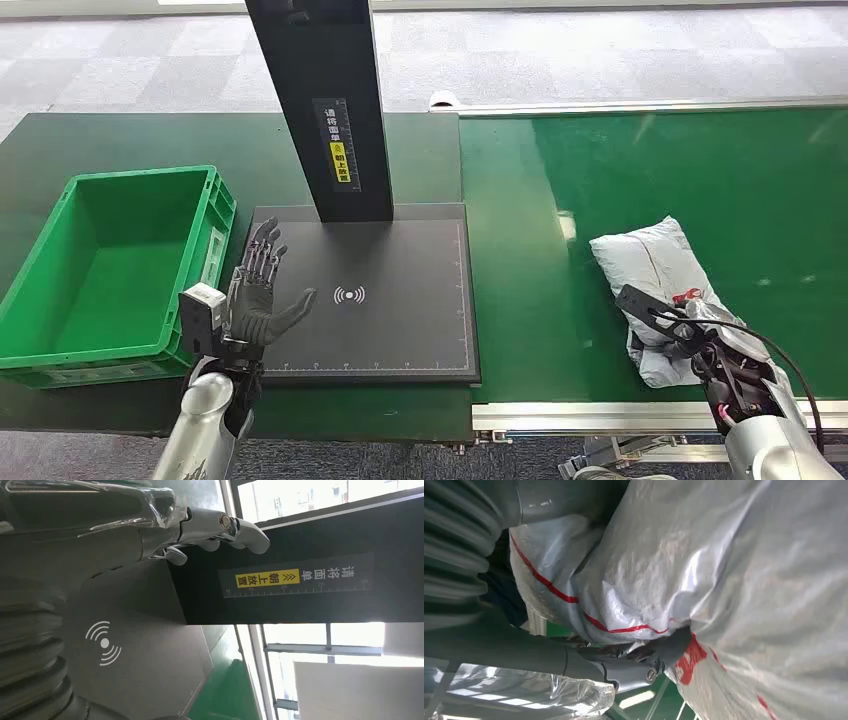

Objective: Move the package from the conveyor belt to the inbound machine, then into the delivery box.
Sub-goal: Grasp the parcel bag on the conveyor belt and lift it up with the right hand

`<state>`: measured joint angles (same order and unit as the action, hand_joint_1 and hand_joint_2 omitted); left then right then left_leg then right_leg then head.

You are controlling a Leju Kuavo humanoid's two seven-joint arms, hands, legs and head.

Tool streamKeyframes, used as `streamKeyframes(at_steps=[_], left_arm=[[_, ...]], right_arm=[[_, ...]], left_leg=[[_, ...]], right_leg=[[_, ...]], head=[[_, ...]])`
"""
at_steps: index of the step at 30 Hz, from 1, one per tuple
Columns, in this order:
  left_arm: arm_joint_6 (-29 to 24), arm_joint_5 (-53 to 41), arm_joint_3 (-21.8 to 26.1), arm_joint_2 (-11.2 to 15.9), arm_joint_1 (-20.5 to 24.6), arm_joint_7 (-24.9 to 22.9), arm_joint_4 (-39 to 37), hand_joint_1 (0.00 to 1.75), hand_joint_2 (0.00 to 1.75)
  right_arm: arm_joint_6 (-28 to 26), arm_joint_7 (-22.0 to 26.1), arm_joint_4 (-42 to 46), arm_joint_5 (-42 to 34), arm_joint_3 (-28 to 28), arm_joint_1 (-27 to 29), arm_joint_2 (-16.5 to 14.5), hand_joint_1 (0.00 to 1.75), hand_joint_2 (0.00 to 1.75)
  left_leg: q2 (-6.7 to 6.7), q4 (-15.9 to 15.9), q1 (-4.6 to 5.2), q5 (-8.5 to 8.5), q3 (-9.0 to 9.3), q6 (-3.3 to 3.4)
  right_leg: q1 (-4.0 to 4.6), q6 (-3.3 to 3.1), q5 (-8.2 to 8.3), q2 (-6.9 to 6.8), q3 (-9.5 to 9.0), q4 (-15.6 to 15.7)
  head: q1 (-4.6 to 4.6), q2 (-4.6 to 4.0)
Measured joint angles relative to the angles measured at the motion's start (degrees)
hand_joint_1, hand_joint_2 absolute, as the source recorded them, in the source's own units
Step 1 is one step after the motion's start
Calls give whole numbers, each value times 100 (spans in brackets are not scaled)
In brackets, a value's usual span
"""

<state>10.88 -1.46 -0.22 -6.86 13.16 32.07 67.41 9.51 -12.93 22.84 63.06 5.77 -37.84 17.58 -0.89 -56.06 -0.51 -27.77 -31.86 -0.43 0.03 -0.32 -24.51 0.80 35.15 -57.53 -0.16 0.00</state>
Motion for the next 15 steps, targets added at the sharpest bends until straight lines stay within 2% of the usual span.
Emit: streamKeyframes(at_steps=[3,8,15], left_arm=[[6,5,1,2,-7,4,-4,0,175],[276,270,62,11,-172,17,162,0,175],[287,282,196,10,-384,-9,598,0,175]], right_arm=[[-69,267,3,16,-14,-20,-34,175,175],[-1068,1608,236,-115,-46,-4,-246,175,175],[-1960,2562,1492,-580,-248,282,-535,175,175]], left_leg=[[0,1,-1,0,-1,0],[23,2,-2,0,-2,0],[-1,2,-3,2,-8,-1]], right_leg=[[0,0,0,0,-2,0],[0,-2,3,19,0,-1],[2,-1,0,2,4,-1]], head=[[0,0],[-2,-1],[-1,0]])
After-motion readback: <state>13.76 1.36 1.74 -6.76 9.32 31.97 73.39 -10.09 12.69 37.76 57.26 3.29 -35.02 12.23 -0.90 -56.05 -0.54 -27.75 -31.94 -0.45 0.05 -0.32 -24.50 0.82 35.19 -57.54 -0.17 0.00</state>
